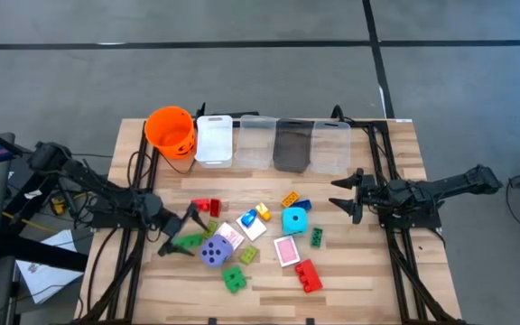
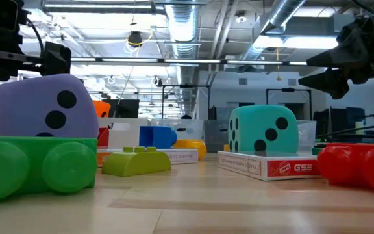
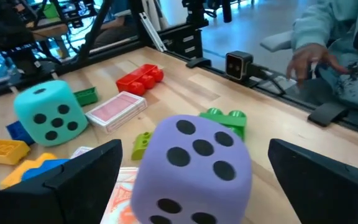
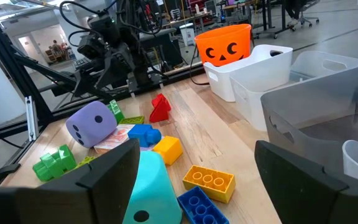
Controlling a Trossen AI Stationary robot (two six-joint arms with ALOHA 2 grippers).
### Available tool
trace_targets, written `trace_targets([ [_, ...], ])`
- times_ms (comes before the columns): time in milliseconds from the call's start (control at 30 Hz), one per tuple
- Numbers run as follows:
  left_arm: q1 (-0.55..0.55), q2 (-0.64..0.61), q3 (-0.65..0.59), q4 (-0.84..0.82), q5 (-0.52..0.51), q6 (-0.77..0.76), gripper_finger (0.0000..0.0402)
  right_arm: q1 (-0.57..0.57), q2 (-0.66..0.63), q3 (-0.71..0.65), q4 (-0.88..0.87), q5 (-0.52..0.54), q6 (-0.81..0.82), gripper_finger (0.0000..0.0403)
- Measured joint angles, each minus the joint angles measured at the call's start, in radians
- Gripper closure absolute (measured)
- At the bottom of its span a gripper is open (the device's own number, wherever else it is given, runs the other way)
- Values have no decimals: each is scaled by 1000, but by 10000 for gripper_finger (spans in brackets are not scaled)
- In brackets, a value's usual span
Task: Pick & Place Toys
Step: Put the violet dice into the left transparent bin
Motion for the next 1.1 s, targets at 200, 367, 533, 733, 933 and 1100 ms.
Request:
trace_targets([
  [200, -19, 0, 0, 0, -10, -4, 3, 0, 0, 0, 0, 0, 0, 92],
  [367, -18, 0, 0, 0, -57, -4, 3, 0, 0, 0, 0, 0, 0, 92],
  [533, -25, 0, 0, 0, -69, -8, 2, 0, 0, 0, 0, 0, 0, 92],
  [733, -47, 0, 0, 0, -69, -5, 2, 0, 0, 0, 0, 0, 0, 92],
  [933, -54, 0, 0, -7, -70, 6, 2, 0, 0, 0, 0, 0, 0, 92],
  [1100, -54, 2, 0, -22, -80, 68, 2, 0, 0, 0, 0, 0, 0, 92],
])
